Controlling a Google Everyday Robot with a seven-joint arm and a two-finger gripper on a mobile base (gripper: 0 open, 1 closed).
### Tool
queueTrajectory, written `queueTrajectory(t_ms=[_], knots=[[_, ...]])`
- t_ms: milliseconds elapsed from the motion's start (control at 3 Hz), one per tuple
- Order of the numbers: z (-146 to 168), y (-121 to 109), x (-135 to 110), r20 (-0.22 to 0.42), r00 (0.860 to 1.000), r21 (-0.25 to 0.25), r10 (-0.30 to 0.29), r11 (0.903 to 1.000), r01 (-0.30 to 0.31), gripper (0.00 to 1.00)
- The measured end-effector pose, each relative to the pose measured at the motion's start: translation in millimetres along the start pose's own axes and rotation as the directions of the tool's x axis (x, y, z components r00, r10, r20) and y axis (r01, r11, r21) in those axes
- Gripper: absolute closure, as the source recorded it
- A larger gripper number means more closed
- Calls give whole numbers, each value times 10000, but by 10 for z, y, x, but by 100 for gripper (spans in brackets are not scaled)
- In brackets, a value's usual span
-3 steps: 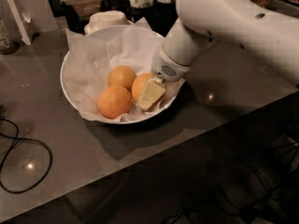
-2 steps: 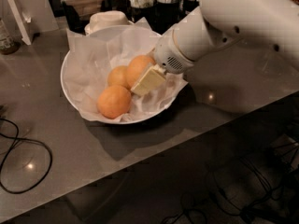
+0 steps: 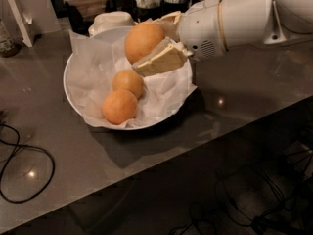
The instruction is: Pick orange from white bowl
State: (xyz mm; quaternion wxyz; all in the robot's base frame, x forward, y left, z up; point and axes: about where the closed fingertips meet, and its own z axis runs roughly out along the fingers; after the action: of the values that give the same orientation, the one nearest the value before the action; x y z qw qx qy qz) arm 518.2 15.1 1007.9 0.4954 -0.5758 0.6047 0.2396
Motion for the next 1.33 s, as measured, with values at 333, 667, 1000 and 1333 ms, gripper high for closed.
queueTrajectory(t_ms=[333,667,1000,1333], knots=[[-328,331,2,477,9918,-608,-1189,9907,1217,100],[-504,761,60,-81,9601,-1704,-2794,9465,2740,100],[-630,1037,125,-526,9189,-2864,-3909,8875,3611,100],[-710,1208,138,-543,8852,-3614,-4621,8355,4140,100]])
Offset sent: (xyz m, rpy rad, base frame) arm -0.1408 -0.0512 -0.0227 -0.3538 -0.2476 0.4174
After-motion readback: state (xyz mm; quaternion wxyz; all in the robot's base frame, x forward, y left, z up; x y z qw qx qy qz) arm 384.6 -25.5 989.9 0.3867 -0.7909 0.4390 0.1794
